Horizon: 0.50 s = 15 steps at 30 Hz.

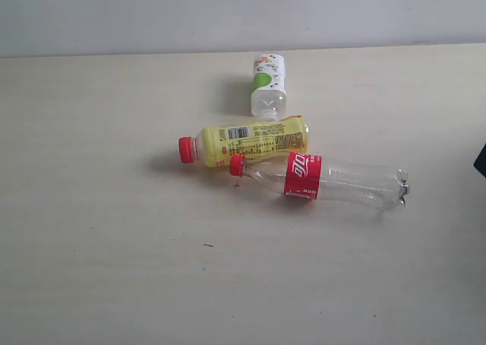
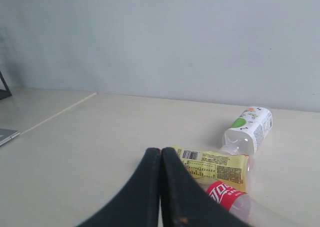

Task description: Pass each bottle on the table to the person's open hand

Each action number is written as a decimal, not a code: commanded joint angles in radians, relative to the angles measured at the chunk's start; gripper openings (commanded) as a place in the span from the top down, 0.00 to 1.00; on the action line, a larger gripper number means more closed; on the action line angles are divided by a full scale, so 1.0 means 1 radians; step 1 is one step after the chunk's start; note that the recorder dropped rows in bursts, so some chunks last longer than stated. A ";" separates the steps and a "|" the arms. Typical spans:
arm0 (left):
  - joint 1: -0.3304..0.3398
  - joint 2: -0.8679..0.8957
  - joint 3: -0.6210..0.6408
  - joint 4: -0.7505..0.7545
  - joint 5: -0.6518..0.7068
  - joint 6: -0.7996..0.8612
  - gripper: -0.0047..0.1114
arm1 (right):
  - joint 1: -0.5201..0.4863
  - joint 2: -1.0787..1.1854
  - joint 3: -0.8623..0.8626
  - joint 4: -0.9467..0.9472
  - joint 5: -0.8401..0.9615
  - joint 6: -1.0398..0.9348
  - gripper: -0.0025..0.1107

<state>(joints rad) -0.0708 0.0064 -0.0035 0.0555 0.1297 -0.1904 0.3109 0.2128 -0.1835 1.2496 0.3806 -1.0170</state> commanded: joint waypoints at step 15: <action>0.001 -0.006 0.003 -0.008 -0.001 0.001 0.96 | 0.002 0.000 0.007 0.023 0.010 -0.036 0.98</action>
<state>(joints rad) -0.0708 0.0064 -0.0035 0.0555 0.1297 -0.1904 0.3109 0.2128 -0.1835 1.2661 0.3866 -1.0413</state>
